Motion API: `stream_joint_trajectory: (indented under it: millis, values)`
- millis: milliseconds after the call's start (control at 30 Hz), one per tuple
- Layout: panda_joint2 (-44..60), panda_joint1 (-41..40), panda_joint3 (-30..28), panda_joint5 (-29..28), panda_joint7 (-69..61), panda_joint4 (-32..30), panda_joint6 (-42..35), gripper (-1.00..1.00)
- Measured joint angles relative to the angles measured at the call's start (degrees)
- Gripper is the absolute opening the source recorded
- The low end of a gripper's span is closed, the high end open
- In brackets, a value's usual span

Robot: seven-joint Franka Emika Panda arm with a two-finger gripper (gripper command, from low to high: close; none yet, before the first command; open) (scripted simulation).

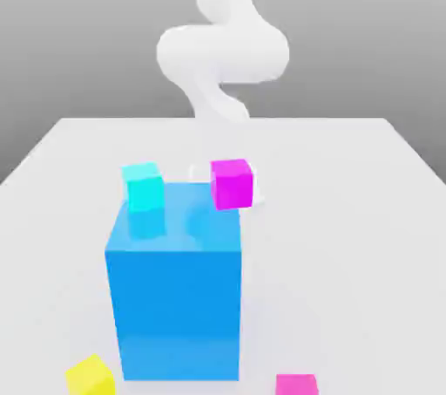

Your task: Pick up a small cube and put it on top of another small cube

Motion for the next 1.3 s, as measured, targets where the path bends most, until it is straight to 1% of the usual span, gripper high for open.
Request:
stream_joint_trajectory:
  millis: [200,400,633,800,900,1000,1100,1267,1300]
  values:
    - [10.9,8.0,-6.2,4.7,-15.3,0.3,2.3,0.0]
    - [21.6,14.2,-10.8,10.3,-30.8,0.7,4.4,0.0]
    - [34.2,18.0,-12.6,16.5,-48.8,1.1,6.8,0.0]
    - [42.7,19.5,-12.1,18.9,-60.2,1.3,8.9,0.0]
    - [47.4,19.6,-11.4,19.0,-66.1,1.3,10.5,0.0]
    - [51.8,19.6,-10.8,18.0,-71.3,1.2,12.4,0.0]
    - [55.9,19.7,-10.3,15.8,-75.6,1.1,14.4,0.0]
    - [62.0,20.5,-10.6,10.0,-81.1,0.8,18.2,0.0]
    - [63.8,20.3,-10.2,9.9,-81.8,1.1,19.5,0.0]
